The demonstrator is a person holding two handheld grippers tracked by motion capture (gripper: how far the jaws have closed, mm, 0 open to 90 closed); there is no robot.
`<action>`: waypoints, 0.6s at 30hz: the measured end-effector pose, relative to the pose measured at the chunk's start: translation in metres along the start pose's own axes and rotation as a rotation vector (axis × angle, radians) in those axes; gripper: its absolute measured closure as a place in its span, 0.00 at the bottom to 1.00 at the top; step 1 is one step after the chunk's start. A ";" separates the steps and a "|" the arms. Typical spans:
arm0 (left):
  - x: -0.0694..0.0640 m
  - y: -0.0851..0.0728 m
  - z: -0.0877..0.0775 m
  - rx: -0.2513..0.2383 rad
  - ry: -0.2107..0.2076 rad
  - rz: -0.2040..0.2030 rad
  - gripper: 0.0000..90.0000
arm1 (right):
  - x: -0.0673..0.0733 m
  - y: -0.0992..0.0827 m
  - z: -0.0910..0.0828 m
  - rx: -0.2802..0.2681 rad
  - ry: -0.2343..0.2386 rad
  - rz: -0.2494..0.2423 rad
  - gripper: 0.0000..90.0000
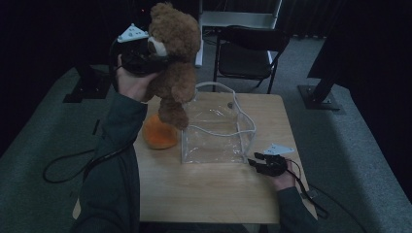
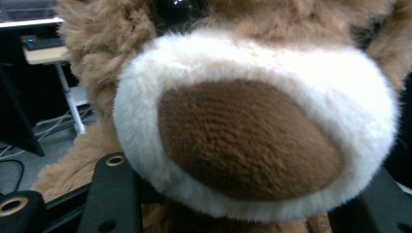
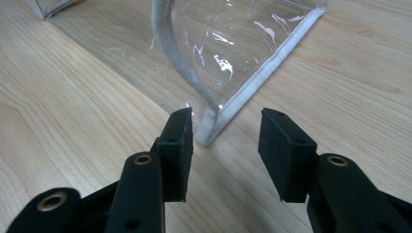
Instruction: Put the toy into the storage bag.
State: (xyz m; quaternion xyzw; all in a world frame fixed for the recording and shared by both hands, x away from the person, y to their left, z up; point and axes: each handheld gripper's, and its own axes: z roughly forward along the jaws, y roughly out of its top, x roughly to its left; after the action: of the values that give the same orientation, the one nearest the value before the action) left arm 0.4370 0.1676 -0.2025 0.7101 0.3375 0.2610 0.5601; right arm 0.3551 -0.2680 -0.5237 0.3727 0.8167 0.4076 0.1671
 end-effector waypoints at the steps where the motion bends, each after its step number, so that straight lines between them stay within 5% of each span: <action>1: 0.000 0.000 0.000 0.000 0.000 0.000 0.49 | 0.000 0.000 0.000 0.000 0.000 0.000 0.62; 5: 0.000 0.002 0.003 -0.040 0.013 -0.025 0.49 | 0.000 0.000 0.000 -0.001 0.000 0.001 0.62; 18: -0.023 0.005 0.038 -0.037 -0.041 0.042 0.49 | -0.002 -0.001 -0.003 -0.010 -0.005 0.007 0.62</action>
State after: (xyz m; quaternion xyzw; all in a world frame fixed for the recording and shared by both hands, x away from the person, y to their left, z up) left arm 0.4520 0.1253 -0.2067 0.7119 0.3062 0.2640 0.5743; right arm 0.3540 -0.2718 -0.5226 0.3757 0.8129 0.4115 0.1697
